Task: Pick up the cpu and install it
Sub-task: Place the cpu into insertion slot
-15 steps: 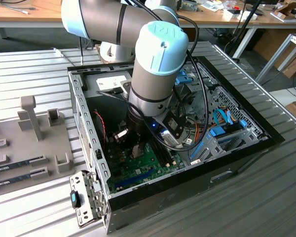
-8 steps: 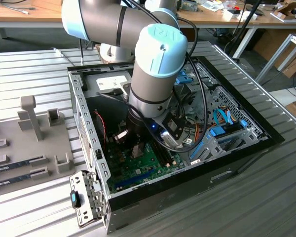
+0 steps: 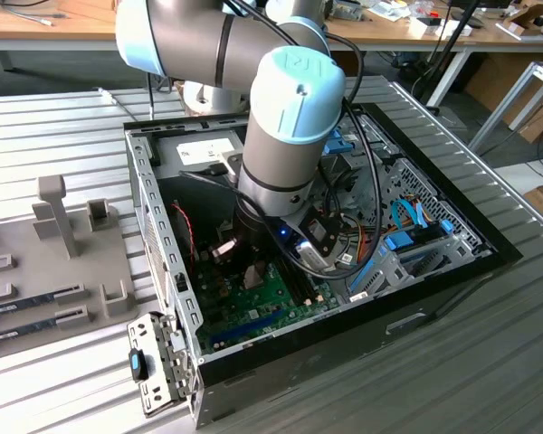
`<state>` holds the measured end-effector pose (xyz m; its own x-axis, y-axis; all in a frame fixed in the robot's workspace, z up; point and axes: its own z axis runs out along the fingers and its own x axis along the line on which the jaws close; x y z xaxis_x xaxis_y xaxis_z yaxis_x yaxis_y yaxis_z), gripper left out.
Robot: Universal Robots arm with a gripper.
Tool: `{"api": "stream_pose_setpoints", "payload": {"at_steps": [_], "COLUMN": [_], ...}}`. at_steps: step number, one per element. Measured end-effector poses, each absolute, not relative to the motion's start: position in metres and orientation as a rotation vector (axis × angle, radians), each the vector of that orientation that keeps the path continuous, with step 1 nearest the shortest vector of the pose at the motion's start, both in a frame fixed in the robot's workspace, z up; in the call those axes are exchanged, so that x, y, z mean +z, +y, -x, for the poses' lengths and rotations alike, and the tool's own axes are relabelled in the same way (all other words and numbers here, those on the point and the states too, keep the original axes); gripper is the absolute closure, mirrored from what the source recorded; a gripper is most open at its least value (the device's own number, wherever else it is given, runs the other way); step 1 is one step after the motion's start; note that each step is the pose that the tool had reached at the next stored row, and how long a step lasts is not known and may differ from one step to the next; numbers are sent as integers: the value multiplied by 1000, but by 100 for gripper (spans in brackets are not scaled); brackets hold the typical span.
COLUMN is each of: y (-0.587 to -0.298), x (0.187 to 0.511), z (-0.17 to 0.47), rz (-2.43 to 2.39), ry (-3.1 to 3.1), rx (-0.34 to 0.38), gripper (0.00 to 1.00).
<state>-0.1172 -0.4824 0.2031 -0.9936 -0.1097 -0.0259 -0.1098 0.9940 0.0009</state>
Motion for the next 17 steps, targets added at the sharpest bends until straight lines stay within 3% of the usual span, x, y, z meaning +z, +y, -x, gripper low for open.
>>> {"api": "stream_pose_setpoints", "payload": {"at_steps": [17], "y": [-482], "x": [199], "z": [117], "rz": [171], "ry": [3111], "rx": [3], "gripper": [57]}}
